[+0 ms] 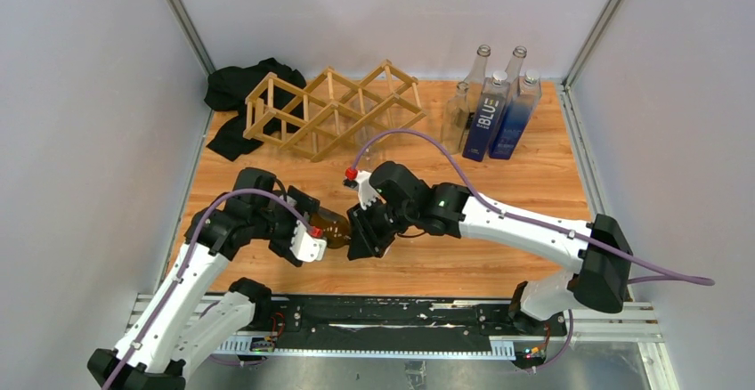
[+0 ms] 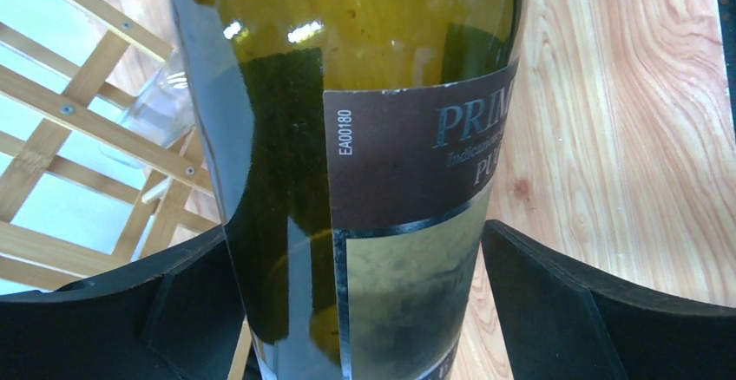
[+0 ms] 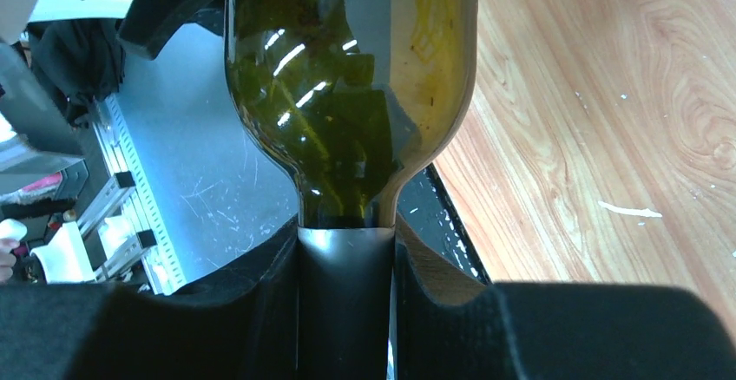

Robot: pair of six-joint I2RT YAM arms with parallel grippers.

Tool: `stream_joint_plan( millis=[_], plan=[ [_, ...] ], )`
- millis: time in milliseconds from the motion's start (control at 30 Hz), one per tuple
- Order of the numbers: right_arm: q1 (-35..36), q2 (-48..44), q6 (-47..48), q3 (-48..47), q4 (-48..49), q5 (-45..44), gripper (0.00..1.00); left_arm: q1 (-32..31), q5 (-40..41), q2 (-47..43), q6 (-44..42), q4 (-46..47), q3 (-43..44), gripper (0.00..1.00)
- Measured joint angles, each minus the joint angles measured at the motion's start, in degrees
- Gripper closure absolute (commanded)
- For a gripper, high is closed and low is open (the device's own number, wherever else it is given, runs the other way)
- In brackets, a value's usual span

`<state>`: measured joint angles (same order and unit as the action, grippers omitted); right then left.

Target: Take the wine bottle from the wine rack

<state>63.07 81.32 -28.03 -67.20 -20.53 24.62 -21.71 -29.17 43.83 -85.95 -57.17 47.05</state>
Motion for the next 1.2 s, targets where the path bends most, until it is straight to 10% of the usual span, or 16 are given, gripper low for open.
stream_joint_plan(
  millis=[100,200,367,433,700,1000,1200],
  plan=[
    [0.6,0.5,1.4,-1.2,-1.2,0.7,1.00,-0.2,0.7,0.5,0.0,-0.6,-0.3,0.04],
    [1.0,1.5,2.3,-2.9,-2.5,0.6,0.96,-0.2,1.2,1.4,0.2,-0.8,-0.2,0.30],
    [1.2,2.1,3.5,-3.3,-4.0,0.0,0.31,-0.2,1.1,3.2,1.1,-1.3,0.2,0.98],
    [1.3,1.8,4.1,-3.7,-2.7,-1.3,0.16,-0.2,1.2,3.7,2.1,-1.7,0.3,1.00],
    [1.0,-8.7,4.0,-1.5,2.5,-14.3,0.05,-0.2,0.3,1.0,16.3,4.6,0.1,1.00],
    [-0.1,-20.7,2.3,3.6,10.5,-27.3,0.04,-0.2,-7.4,2.7,40.3,10.8,0.9,1.00],
    [-0.1,-18.9,1.6,3.7,16.0,-28.9,0.22,-0.2,-13.0,3.1,53.1,13.1,2.7,1.00]
  ],
)
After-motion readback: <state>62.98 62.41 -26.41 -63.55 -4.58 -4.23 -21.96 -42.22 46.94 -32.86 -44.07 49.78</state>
